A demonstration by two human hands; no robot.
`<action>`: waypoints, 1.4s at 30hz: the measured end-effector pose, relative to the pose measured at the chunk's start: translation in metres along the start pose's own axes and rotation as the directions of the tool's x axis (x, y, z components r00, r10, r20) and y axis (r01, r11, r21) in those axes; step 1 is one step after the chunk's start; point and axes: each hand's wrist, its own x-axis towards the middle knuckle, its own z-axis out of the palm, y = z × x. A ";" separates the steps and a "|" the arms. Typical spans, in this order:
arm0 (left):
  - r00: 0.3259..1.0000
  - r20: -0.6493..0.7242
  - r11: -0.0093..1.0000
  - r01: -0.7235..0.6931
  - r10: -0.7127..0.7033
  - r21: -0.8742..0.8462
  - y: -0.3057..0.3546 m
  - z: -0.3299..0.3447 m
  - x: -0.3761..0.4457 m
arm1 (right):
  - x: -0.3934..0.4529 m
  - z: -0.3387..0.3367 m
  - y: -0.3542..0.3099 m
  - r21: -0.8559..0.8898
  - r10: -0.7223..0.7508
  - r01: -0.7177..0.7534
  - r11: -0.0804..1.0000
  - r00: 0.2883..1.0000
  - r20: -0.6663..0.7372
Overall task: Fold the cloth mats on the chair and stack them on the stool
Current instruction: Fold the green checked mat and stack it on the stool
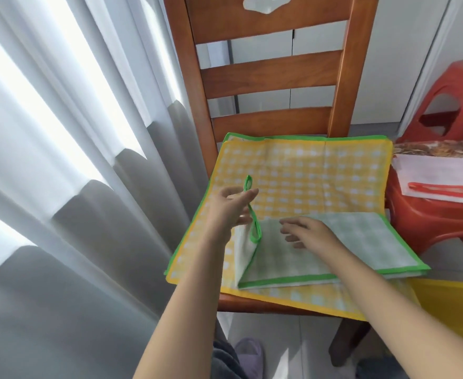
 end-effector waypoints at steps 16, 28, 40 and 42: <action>0.992 0.125 0.826 -0.055 -0.018 0.561 -0.072 0.111 0.013 | -0.017 -0.030 0.041 -0.505 0.185 -0.148 0.851 0.982 0.023; 0.957 0.170 0.495 -0.267 0.233 0.827 -0.088 0.097 0.047 | -0.020 -0.023 0.044 -0.514 0.139 -0.131 0.848 0.990 -0.024; 1.000 -0.002 0.447 -0.008 0.023 0.895 -0.069 0.052 0.033 | 0.007 -0.044 0.035 -0.712 -0.176 -0.121 0.691 0.928 -0.329; 0.999 -0.014 0.371 -0.006 0.051 0.928 -0.077 0.053 0.020 | 0.019 -0.044 0.043 -0.677 -0.195 -0.086 0.731 0.924 -0.328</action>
